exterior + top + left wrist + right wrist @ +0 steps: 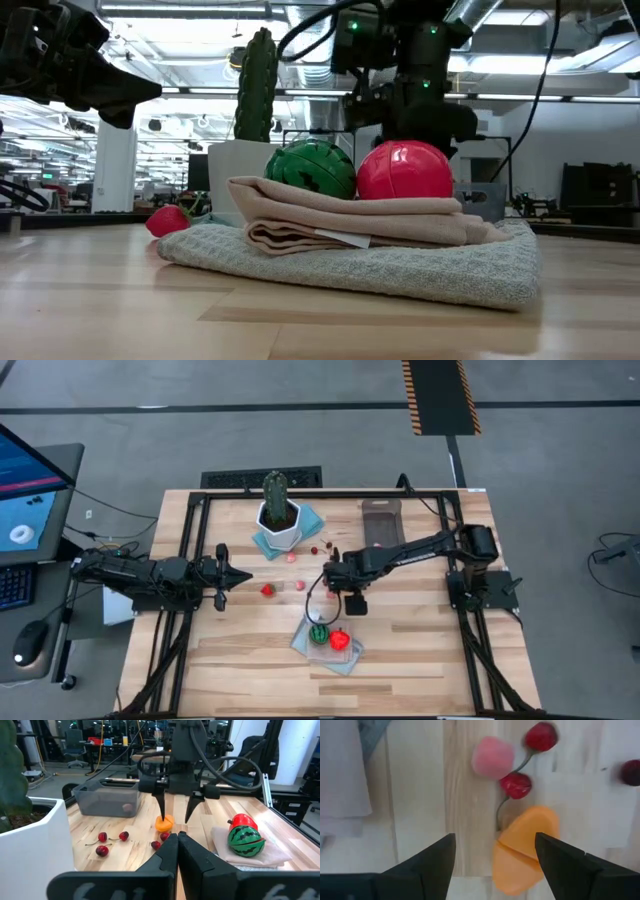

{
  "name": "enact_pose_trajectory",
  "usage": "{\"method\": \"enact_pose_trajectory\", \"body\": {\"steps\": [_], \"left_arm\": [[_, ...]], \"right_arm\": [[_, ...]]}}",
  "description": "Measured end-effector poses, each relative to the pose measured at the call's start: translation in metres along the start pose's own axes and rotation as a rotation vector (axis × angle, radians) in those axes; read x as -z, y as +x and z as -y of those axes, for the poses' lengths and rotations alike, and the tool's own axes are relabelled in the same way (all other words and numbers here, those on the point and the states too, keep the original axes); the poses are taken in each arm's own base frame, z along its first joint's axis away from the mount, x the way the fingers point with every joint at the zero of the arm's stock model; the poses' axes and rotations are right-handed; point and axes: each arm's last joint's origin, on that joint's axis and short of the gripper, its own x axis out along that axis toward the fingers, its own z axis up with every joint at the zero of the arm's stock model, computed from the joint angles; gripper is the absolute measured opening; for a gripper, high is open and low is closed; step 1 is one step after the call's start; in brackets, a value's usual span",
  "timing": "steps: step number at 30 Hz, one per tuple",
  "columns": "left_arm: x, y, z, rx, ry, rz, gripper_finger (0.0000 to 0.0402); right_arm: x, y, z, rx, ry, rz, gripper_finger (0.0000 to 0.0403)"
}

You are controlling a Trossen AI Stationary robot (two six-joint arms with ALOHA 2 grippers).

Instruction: Pick and placing Produce into tupperware

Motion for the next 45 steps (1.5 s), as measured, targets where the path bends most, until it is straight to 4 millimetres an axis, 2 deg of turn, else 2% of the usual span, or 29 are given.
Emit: {"method": "enact_pose_trajectory", "body": {"steps": [10, 14, 23, 38, 45], "left_arm": [[0.0, 0.0, 0.0, 0.0, 0.0, 0.001, 0.0], [0.0, 0.0, 0.0, 0.0, 0.0, 0.001, 0.0], [0.0, 0.0, 0.0, 0.0, 0.0, 0.0, 0.0], [0.0, 0.0, 0.0, 0.0, 0.0, 0.0, 0.0], [0.0, 0.0, 0.0, 0.0, 0.0, 0.001, 0.0]], "right_arm": [[0.001, 0.015, 0.004, 0.001, -0.006, -0.045, 0.0297], [0.003, 0.006, 0.004, 0.036, -0.019, -0.05, 0.0297], [0.013, 0.005, 0.006, 0.049, 0.017, -0.156, 0.0297], [0.021, 0.003, 0.006, 0.073, 0.046, -0.229, 0.0297], [0.033, 0.018, 0.005, 0.074, 0.03, -0.262, 0.0297]]}}
